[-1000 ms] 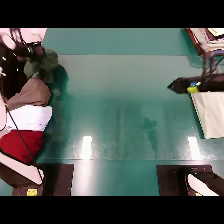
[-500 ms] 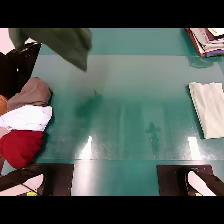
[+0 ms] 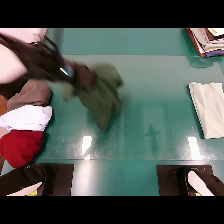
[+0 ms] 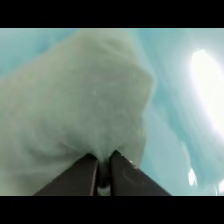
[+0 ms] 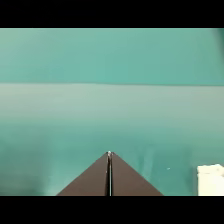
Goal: Fold the shirts.
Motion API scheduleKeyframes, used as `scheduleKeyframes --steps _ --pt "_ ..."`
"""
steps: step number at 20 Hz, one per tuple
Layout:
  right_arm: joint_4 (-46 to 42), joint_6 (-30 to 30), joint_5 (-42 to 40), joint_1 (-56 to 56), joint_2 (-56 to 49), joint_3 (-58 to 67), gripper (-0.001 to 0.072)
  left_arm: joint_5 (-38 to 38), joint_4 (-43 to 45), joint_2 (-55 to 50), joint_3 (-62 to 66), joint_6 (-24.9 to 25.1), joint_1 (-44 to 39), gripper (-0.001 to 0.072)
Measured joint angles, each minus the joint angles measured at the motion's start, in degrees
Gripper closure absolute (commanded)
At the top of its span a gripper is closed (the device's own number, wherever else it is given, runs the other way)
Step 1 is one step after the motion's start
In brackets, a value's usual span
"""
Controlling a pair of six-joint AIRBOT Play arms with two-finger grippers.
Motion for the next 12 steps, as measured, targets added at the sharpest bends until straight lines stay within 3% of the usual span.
scheduleKeyframes --steps 2,7,12 --pt "0.0 0.0 0.8 1.4 0.0 0.0 0.0692 3.3 -0.9 0.1 -8.1 -2.3 -3.3 0.0056" --pt "-0.1 0.0 1.5 3.9 0.1 0.0 0.0692 9.8 -1.2 0.2 -20.1 -4.2 -5.5 0.0040" --pt "-0.1 0.0 2.6 4.4 0.1 0.0 0.0692 12.6 -0.3 -0.5 -22.2 0.6 6.1 0.0041"
